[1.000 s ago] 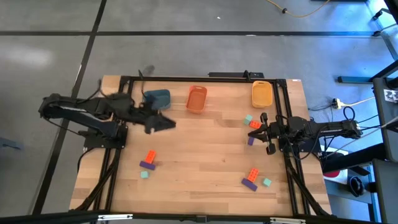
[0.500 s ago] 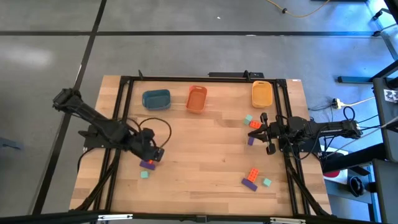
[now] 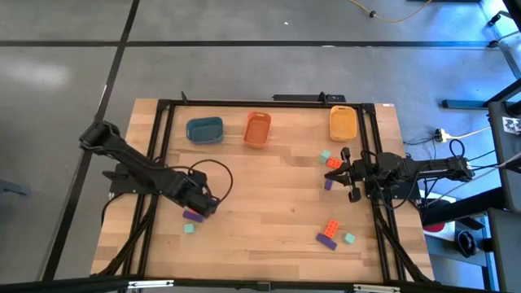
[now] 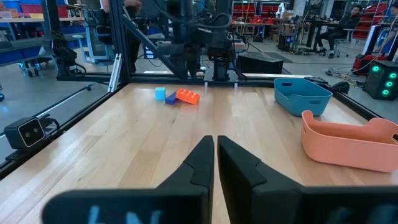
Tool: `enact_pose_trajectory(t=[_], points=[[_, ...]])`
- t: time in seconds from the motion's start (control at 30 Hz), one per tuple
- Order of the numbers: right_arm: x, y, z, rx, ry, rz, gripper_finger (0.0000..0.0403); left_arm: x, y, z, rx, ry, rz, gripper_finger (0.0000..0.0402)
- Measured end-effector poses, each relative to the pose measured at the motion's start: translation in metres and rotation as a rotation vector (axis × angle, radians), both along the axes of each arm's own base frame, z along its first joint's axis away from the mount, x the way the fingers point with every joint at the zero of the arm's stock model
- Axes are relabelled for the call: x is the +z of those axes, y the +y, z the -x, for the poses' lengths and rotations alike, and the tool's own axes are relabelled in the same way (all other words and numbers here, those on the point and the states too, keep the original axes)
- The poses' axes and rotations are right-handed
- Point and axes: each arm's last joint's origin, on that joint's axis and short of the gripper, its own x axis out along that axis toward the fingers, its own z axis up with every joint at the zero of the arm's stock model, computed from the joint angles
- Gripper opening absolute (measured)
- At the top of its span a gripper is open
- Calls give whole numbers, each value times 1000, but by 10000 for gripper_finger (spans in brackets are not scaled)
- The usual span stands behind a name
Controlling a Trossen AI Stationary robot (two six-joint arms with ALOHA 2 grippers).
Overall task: Sort & place blocks by color
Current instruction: Put the bottom left orange gamepiece into the blue bin
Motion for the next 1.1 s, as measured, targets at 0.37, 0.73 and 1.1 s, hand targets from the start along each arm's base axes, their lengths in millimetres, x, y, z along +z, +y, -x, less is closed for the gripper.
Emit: enact_pose_trajectory(t=[0.37,0.73,1.1], points=[[0,0,0,0,0,0,26,-31,1,6,95,122,17,222],[0,0,0,0,0,0,26,-45,7,5,124,86,39,222],[0,0,0,0,0,0,26,-61,8,9,116,68,100,222]])
